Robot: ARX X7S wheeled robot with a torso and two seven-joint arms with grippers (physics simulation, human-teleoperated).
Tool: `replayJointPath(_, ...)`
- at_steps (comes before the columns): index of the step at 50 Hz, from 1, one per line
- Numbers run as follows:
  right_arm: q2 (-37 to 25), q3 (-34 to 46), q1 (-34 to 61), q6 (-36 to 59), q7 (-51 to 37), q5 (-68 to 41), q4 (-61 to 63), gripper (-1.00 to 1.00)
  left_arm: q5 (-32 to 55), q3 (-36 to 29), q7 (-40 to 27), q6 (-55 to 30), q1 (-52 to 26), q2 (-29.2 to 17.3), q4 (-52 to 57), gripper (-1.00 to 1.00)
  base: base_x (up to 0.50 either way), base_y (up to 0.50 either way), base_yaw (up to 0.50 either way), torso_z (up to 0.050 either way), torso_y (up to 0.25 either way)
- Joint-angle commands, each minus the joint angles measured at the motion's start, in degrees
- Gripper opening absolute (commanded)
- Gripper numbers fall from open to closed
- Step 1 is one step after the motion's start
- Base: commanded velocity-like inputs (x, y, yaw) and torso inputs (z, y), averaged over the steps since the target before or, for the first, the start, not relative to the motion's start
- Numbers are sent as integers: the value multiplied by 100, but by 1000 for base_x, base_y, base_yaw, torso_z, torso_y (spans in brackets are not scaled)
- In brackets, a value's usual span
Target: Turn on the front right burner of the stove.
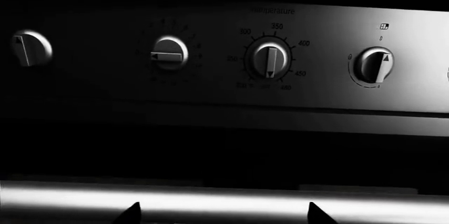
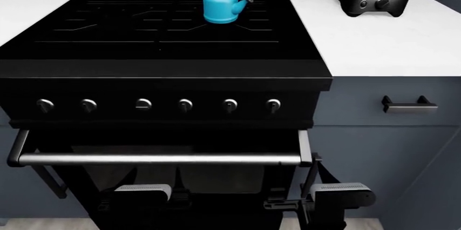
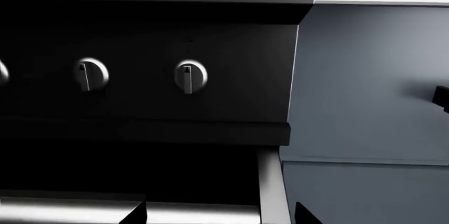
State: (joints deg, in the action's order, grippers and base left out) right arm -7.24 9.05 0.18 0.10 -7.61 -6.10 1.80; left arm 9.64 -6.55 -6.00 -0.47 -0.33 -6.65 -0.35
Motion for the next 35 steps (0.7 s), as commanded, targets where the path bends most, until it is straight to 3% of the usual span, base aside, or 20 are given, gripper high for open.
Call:
replayJointPath(1, -61, 76, 1, 0, -50, -30, 11, 100, 71, -53, -64, 25, 2, -49, 11, 100, 180, 0, 0, 0, 0)
replayJointPath(17, -103, 57, -14, -36, -130, -208, 73, 100, 146, -114, -142, 58, 6, -112, 18, 100, 64, 0, 0, 0, 0)
replayJointPath(28, -141, 197, 412, 1842, -534, -216, 1490, 100, 184, -160, -195, 63, -10, -147, 2, 100, 0, 0, 0, 0, 0)
replayJointPath(35, -107, 232, 940, 2631, -616, -332, 1577, 100, 222, -185, -218, 45, -27, -172, -2, 100, 0, 0, 0, 0, 0)
